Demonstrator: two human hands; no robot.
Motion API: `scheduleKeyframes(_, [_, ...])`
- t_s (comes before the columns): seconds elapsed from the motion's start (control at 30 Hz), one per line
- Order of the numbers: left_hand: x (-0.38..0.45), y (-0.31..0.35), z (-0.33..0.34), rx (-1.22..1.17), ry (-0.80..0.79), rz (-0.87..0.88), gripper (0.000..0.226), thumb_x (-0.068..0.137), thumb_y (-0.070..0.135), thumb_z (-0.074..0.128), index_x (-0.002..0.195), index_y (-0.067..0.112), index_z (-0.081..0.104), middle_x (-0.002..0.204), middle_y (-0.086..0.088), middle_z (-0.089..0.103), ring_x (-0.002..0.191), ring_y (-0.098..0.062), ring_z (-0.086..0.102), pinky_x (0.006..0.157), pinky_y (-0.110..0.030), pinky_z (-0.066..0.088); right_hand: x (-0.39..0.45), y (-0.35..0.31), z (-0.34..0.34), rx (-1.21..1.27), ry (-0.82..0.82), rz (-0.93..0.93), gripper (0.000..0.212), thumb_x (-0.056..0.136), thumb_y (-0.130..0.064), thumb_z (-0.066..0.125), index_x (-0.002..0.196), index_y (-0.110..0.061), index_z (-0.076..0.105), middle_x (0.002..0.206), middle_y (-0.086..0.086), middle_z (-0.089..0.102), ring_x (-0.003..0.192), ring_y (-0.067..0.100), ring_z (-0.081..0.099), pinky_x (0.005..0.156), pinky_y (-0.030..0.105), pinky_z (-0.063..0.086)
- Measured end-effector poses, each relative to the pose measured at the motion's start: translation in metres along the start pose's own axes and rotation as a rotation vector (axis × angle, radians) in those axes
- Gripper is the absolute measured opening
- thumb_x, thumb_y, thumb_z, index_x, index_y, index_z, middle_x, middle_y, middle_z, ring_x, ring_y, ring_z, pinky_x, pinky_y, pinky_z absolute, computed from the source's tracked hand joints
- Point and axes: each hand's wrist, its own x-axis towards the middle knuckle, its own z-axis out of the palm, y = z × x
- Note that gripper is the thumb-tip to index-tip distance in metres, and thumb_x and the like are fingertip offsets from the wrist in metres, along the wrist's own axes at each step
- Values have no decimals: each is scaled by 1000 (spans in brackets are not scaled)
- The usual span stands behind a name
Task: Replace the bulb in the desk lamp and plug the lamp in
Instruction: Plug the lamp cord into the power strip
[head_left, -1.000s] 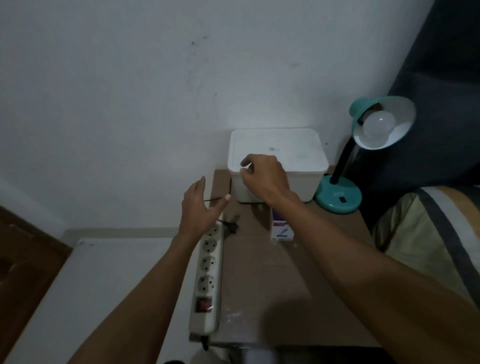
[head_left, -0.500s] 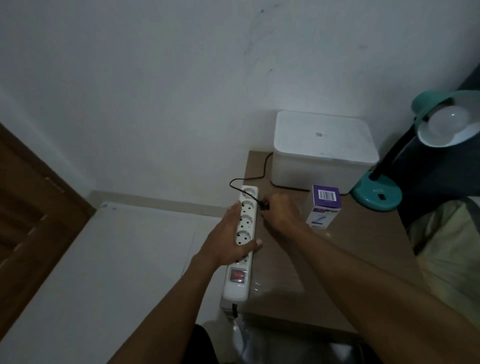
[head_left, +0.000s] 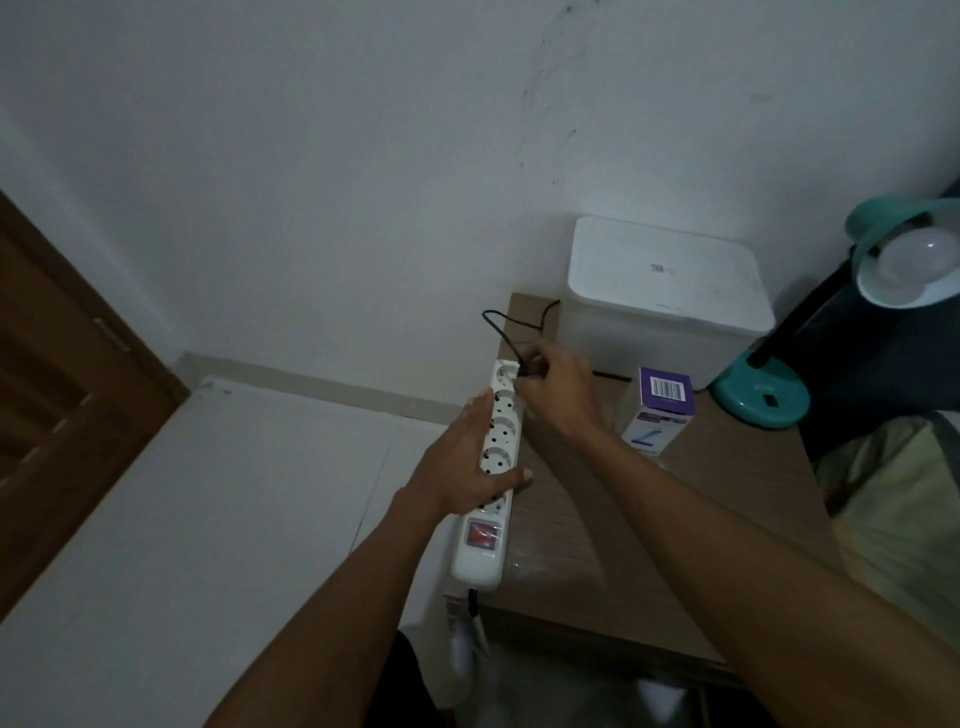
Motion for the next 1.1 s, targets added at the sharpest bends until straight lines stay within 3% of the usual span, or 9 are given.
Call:
scheduleKeyframes(0.2, [0, -3, 1, -12, 12, -23, 125, 76, 77, 73, 167, 33, 0, 175, 5, 17, 159, -19, 23, 124, -53, 33, -8, -5, 7, 17, -29, 6, 31, 75, 2, 74, 71, -27, 64, 67, -18, 60, 57, -16, 55, 50, 3, 37])
scheduleKeyframes(0.27, [0, -4, 2, 5, 8, -25, 125, 77, 77, 72, 167, 31, -1, 175, 6, 13, 161, -17, 18, 126, -51, 30, -11, -3, 10, 19, -25, 26, 30, 78, 0, 76, 71, -27, 63, 66, -19, 59, 56, -17, 55, 50, 1, 37])
scheduleKeyframes(0.47, [0, -5, 3, 9, 7, -15, 123, 82, 69, 74, 168, 25, -2, 176, 4, 8, 162, -14, 7, 130, -45, 23, -14, 3, 14, -3, 0, 52, 18, 80, -8, 79, 76, -23, 70, 67, -10, 64, 60, -5, 58, 51, 6, 41])
scheduleKeyframes(0.57, [1, -5, 3, 9, 8, -17, 123, 82, 70, 73, 168, 25, -3, 176, 4, 8, 162, -15, 8, 129, -46, 25, -10, 7, 16, -62, -2, 43, 8, 80, -13, 80, 82, -17, 75, 72, -3, 68, 66, 7, 64, 60, 23, 52])
scheduleKeyframes(0.67, [0, -4, 2, 11, -2, -24, 124, 82, 71, 72, 168, 23, -3, 176, 3, 6, 162, -15, 7, 130, -45, 23, -10, 12, 21, -117, 6, 36, 7, 79, -14, 80, 83, -18, 75, 73, -3, 68, 66, 8, 64, 58, 20, 46])
scheduleKeyframes(0.87, [2, -6, 3, 8, 5, -30, 125, 78, 78, 69, 167, 27, -2, 176, 5, 7, 162, -14, 7, 129, -48, 24, -7, 19, 34, -214, 7, 29, 9, 76, -19, 79, 85, -20, 77, 81, 4, 74, 76, 22, 68, 68, 37, 56])
scheduleKeyframes(1.1, [7, -11, 5, 3, 24, -43, 127, 73, 85, 67, 167, 34, 0, 175, 7, 15, 161, -15, 16, 125, -52, 32, -2, 14, 35, -330, -12, 46, 8, 78, -19, 75, 85, -20, 78, 82, 5, 74, 79, 25, 68, 62, 31, 50])
